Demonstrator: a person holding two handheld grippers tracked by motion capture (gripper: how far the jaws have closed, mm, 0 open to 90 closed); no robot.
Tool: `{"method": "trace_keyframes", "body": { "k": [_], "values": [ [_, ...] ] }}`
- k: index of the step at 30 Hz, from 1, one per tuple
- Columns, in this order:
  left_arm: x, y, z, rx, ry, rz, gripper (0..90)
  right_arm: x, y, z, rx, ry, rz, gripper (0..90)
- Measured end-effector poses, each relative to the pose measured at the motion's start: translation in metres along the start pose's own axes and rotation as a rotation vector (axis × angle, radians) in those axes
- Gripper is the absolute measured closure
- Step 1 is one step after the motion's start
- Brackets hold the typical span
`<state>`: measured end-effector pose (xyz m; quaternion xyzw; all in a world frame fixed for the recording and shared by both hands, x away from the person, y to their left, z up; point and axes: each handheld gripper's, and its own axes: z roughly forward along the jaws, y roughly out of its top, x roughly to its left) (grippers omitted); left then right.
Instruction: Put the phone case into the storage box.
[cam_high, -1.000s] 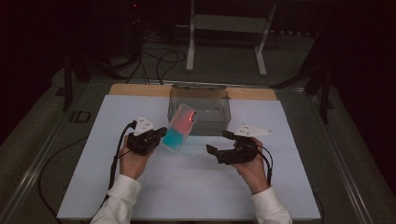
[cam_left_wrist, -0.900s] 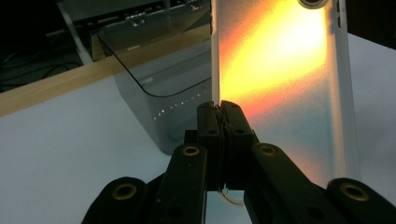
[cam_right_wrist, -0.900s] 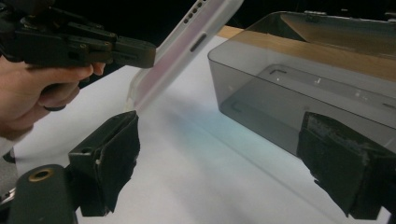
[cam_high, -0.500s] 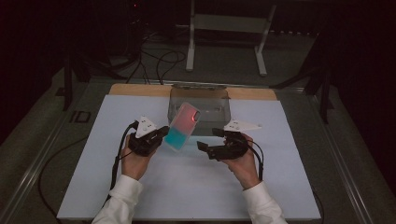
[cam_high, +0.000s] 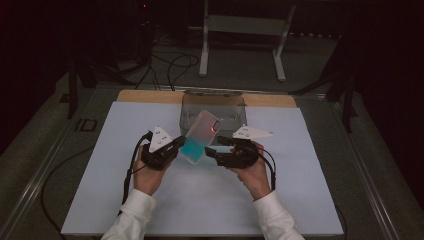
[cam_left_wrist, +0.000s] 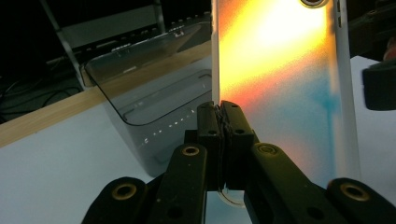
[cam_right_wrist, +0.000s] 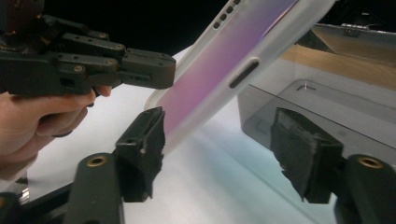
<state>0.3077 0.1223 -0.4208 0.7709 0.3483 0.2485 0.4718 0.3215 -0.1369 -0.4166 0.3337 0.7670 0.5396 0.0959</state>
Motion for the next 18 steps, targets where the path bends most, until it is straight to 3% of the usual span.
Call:
{"method": "trace_keyframes", "body": {
  "k": [8, 9, 11, 16, 18],
  "values": [
    [-0.0051, 0.0019, -0.0013, -0.019, 0.003, 0.010, 89.0, 0.0037, 0.0030, 0.0035, -0.008, 0.007, 0.020, 49.3],
    [-0.0062, 0.0022, -0.0021, -0.028, 0.005, 0.006, 89.0, 0.0038, 0.0040, 0.0047, -0.010, 0.009, 0.046, 48.7],
    [-0.0067, 0.0024, -0.0025, -0.034, 0.007, 0.003, 89.0, 0.0023, 0.0049, 0.0065, -0.008, 0.029, 0.084, 55.9],
    [-0.0084, 0.0029, -0.0039, -0.043, 0.015, -0.005, 89.0, 0.0038, 0.0055, 0.0073, -0.042, 0.055, 0.114, 69.6],
    [-0.0084, 0.0029, -0.0040, -0.045, 0.015, -0.009, 89.0, 0.0040, 0.0057, 0.0071, -0.045, 0.061, 0.128, 70.6]
  ]
}}
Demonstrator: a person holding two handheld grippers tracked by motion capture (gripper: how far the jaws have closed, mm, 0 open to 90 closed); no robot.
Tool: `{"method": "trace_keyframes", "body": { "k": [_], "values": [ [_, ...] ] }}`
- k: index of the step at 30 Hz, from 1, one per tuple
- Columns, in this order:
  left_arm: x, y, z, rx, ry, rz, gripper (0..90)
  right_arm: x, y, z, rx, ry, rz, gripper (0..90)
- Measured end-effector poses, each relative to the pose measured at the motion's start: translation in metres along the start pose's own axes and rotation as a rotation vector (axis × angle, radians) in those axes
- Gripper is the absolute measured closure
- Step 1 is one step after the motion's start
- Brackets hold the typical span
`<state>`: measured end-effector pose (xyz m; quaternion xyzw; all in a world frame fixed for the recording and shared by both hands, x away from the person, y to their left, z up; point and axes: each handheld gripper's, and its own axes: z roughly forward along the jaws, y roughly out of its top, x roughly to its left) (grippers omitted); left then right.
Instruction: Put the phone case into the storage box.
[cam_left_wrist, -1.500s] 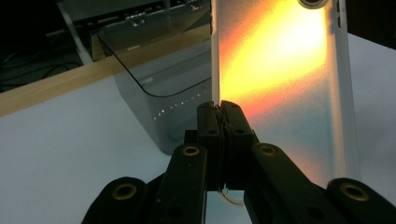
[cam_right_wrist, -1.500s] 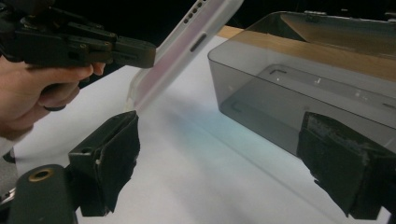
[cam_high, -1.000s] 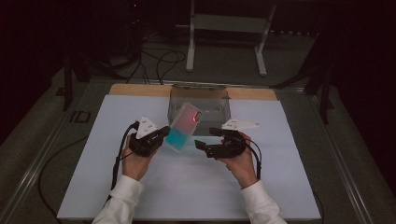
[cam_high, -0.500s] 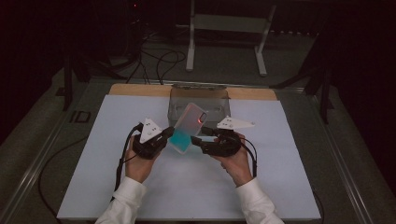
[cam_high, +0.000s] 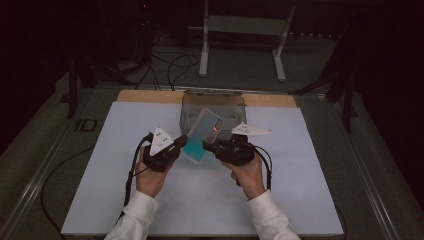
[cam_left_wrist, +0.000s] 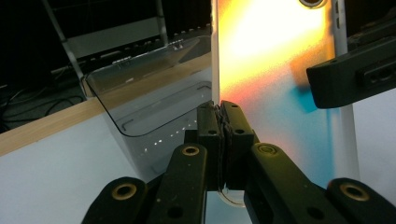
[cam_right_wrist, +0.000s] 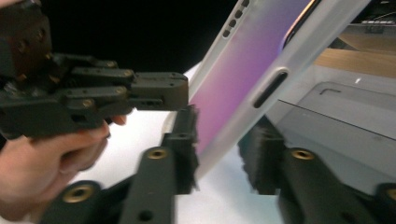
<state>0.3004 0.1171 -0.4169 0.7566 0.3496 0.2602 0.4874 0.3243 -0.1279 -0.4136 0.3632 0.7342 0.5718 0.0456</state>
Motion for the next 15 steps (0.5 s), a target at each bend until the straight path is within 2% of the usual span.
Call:
{"method": "trace_keyframes", "body": {
  "k": [3, 8, 11, 15],
  "values": [
    [-0.0006, -0.0001, 0.0000, -0.006, 0.002, -0.021, 88.9, -0.0012, 0.0007, -0.0005, -0.015, 0.006, 0.049, 72.8],
    [-0.0025, -0.0018, 0.0009, -0.015, 0.003, -0.047, 88.9, -0.0021, 0.0010, -0.0011, -0.024, 0.009, 0.071, 75.4],
    [-0.0053, -0.0043, 0.0014, -0.025, -0.003, -0.091, 88.8, -0.0027, 0.0023, -0.0029, -0.060, 0.013, 0.113, 78.1],
    [-0.0080, -0.0060, 0.0014, -0.031, -0.003, -0.112, 88.7, -0.0032, 0.0029, -0.0036, -0.075, 0.002, 0.142, 79.5]
  ]
}}
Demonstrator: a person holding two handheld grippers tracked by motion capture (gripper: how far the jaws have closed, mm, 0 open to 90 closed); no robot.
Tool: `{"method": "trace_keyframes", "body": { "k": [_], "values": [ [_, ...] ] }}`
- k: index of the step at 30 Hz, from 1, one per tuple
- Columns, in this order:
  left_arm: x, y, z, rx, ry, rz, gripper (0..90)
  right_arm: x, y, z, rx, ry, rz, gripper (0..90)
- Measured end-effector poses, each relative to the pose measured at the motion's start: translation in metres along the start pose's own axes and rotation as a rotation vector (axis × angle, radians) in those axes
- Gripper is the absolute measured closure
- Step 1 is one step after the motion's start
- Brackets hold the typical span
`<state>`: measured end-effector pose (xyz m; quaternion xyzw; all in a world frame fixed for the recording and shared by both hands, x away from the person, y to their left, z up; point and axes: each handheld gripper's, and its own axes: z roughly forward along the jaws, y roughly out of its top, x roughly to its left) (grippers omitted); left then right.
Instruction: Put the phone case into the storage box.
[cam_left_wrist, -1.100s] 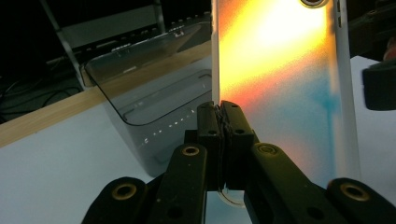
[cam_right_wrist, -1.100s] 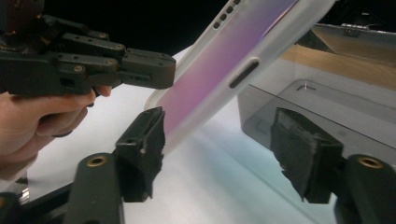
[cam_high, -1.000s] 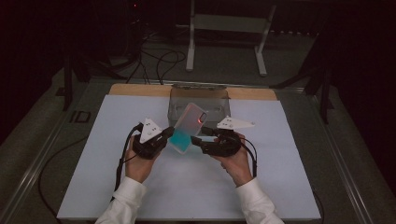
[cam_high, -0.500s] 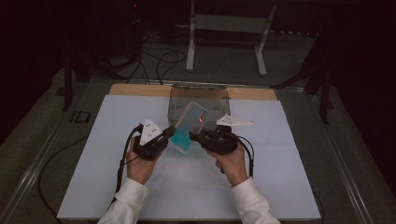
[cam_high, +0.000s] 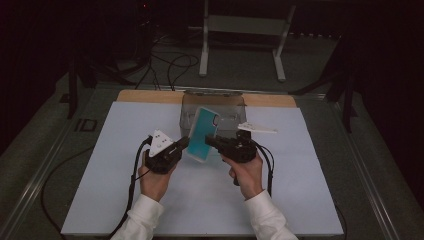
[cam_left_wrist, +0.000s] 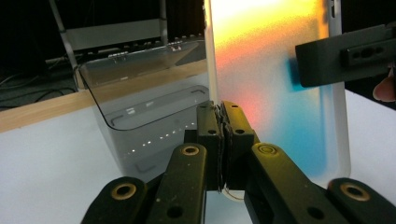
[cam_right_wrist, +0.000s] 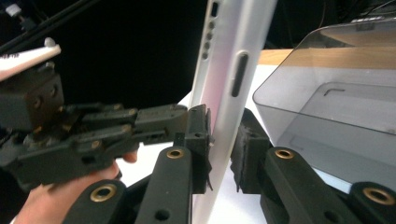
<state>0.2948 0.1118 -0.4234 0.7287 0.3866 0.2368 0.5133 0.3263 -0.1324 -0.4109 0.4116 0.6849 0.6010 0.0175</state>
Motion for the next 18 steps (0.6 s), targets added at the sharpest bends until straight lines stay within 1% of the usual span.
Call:
{"method": "trace_keyframes", "body": {
  "k": [3, 5, 7, 9, 11, 15, 16, 17, 18],
  "values": [
    [-0.0023, -0.0021, 0.0000, 0.004, 0.001, -0.021, 88.4, 0.0000, -0.0002, -0.0002, -0.011, -0.002, 0.018, 80.9],
    [-0.0034, -0.0035, 0.0003, 0.008, -0.001, -0.036, 88.2, 0.0005, -0.0003, -0.0003, -0.018, -0.005, 0.019, 81.6],
    [-0.0037, -0.0044, 0.0011, 0.015, 0.003, -0.040, 88.0, 0.0014, -0.0001, -0.0003, -0.018, -0.001, 0.035, 81.8],
    [-0.0032, -0.0046, 0.0016, 0.018, 0.003, -0.043, 88.0, 0.0017, -0.0006, 0.0003, -0.012, 0.002, 0.038, 81.9],
    [-0.0029, -0.0043, 0.0025, 0.028, -0.003, -0.037, 87.4, 0.0019, -0.0007, 0.0001, -0.006, 0.003, 0.047, 82.0],
    [-0.0042, -0.0036, 0.0039, 0.040, -0.010, -0.015, 84.7, 0.0014, 0.0000, -0.0011, -0.001, -0.010, 0.059, 82.2],
    [-0.0042, -0.0036, 0.0039, 0.040, -0.010, -0.015, 81.8, 0.0014, 0.0000, -0.0011, -0.001, -0.010, 0.059, 82.2],
    [-0.0045, -0.0031, 0.0049, 0.047, -0.011, -0.009, 81.8, 0.0012, 0.0002, -0.0013, 0.000, -0.010, 0.059, 82.2],
    [-0.0048, -0.0030, 0.0052, 0.047, -0.007, -0.006, 71.7, 0.0014, 0.0007, -0.0021, -0.004, -0.010, 0.057, 82.2]
  ]
}}
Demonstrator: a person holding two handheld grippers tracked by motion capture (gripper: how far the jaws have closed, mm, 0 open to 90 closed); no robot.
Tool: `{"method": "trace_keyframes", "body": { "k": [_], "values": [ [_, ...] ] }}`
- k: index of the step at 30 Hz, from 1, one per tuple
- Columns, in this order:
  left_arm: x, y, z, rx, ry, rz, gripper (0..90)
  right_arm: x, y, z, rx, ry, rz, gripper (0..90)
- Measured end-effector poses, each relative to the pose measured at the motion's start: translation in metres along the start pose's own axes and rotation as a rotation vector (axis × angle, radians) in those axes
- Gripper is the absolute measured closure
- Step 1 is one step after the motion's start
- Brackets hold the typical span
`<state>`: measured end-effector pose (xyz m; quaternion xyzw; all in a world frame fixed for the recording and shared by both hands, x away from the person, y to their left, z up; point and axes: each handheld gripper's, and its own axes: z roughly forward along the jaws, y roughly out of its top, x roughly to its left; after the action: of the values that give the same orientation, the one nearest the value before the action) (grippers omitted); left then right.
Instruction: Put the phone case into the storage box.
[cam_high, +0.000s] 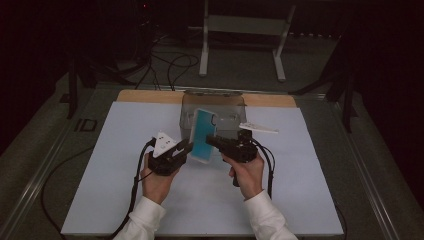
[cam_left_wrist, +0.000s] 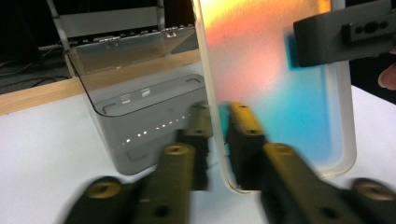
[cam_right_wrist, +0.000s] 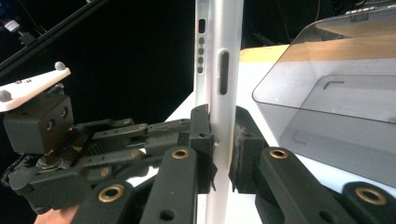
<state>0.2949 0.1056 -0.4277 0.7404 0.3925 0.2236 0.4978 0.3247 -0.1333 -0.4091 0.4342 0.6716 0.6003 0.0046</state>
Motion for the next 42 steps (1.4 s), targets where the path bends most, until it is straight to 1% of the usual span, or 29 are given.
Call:
{"method": "trace_keyframes", "body": {
  "k": [1, 2, 4, 6, 11, 13, 15, 17, 18, 19, 21, 27, 34, 37, 38, 42],
  "values": [
    [0.000, 0.000, 0.000, 0.000, 0.003, 0.001, 68.1, 0.000, 0.000, 0.000, -0.001, -0.001, 0.000, 82.2],
    [0.001, 0.001, 0.000, -0.004, -0.004, -0.001, 64.9, 0.000, 0.001, -0.001, 0.001, -0.002, -0.007, 82.2],
    [0.001, 0.001, 0.000, -0.002, 0.014, 0.004, 57.3, 0.000, 0.001, -0.001, 0.004, -0.008, -0.012, 82.2],
    [0.002, 0.002, -0.001, -0.002, 0.020, 0.008, 51.6, 0.000, 0.001, -0.001, 0.006, -0.012, -0.012, 82.2],
    [0.004, 0.004, -0.004, -0.014, 0.076, 0.022, 32.6, 0.000, 0.001, -0.001, 0.016, -0.020, -0.007, 82.1],
    [0.005, 0.005, -0.005, -0.018, 0.086, 0.023, 25.3, -0.001, 0.000, -0.001, 0.023, -0.021, -0.010, 82.1],
    [0.006, 0.006, -0.006, -0.016, 0.110, 0.028, 17.7, -0.001, 0.000, 0.000, 0.030, -0.022, -0.007, 82.1],
    [0.008, 0.006, -0.008, -0.011, 0.128, 0.033, 13.9, -0.002, 0.000, 0.001, 0.034, -0.021, -0.007, 82.1],
    [0.009, 0.006, -0.009, -0.012, 0.137, 0.028, 10.2, -0.002, 0.000, 0.001, 0.037, -0.022, -0.008, 82.1],
    [0.009, 0.006, -0.009, -0.012, 0.137, 0.028, 7.4, -0.002, 0.000, 0.001, 0.037, -0.022, -0.008, 82.1],
    [0.013, 0.006, -0.014, -0.006, 0.141, 0.042, 1.8, -0.001, 0.000, 0.001, 0.043, -0.028, -0.013, 82.1],
    [0.022, 0.002, -0.027, -0.029, 0.155, 0.051, 0.3, -0.003, 0.000, 0.001, 0.056, -0.036, -0.011, 82.1],
    [0.036, -0.005, -0.039, -0.031, 0.179, 0.050, 0.2, -0.003, 0.002, 0.001, 0.072, -0.046, -0.002, 82.1],
    [0.041, -0.011, -0.044, -0.029, 0.182, 0.050, 0.2, -0.004, 0.003, 0.001, 0.080, -0.049, -0.003, 82.0],
    [0.042, -0.013, -0.046, -0.028, 0.182, 0.055, 0.2, -0.004, 0.003, 0.001, 0.081, -0.049, -0.004, 82.0],
    [0.048, -0.025, -0.052, -0.015, 0.195, 0.060, 0.2, -0.004, 0.005, 0.000, 0.093, -0.054, 0.003, 82.0]
  ]
}}
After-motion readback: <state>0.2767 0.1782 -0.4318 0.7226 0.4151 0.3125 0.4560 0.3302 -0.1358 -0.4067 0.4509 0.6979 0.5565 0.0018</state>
